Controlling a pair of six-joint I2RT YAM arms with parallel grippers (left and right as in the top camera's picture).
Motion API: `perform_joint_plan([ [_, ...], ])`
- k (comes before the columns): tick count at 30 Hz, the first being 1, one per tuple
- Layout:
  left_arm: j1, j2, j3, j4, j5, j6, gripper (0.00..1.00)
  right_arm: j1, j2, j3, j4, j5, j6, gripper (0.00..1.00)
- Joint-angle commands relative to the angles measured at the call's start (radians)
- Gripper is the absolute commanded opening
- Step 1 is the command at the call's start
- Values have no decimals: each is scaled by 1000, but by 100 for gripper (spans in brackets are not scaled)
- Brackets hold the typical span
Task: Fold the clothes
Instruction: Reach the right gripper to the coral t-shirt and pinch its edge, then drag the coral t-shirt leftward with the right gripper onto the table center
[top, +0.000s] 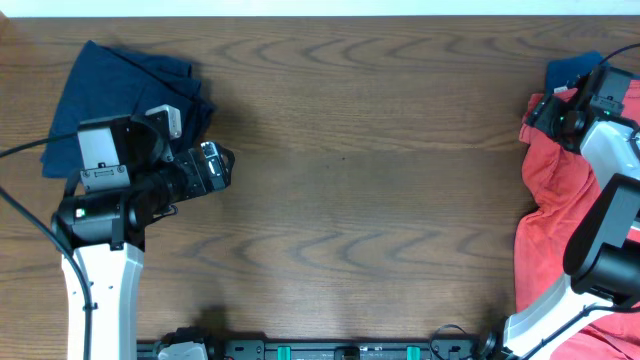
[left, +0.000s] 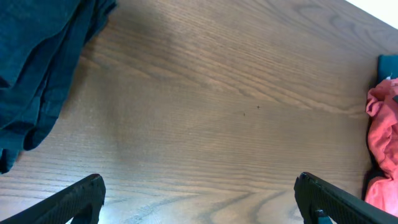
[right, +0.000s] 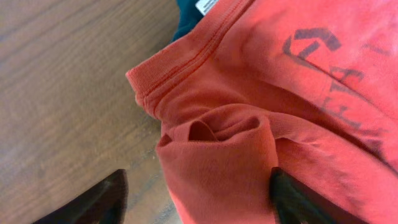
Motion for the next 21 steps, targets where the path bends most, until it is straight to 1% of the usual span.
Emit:
perform_joint_plan([
  [1, -5, 20, 22, -1, 10, -8, 98, -5, 18, 18, 2, 0, 17, 48],
  [4, -5, 32, 22, -3, 10, -8, 98, -6, 13, 18, 4, 1, 17, 19],
  [5, -5, 35, 22, -4, 10, -8, 98, -6, 12, 18, 6, 3, 17, 15],
  [6, -5, 37, 22, -3, 10, -8, 98, -8, 11, 18, 6, 5, 17, 15],
  [7, -5, 40, 22, -3, 10, -8, 98, -10, 11, 18, 5, 4, 17, 6],
  [8, -5, 43, 22, -1, 10, -8, 98, -13, 11, 18, 2, 5, 17, 1],
  [11, -5, 46, 22, 0, 10, -8, 98, -17, 5, 18, -1, -9, 16, 1],
  [14, -5, 45, 22, 0, 10, -8, 98, -17, -31, 19, 14, -71, -16, 1],
  [17, -5, 43, 22, 0, 10, -8, 98, -17, -101, 36, 22, -166, -43, 1],
  [21, -5, 29, 26, 0, 10, -9, 98, -16, -217, 72, 45, -283, -43, 1],
])
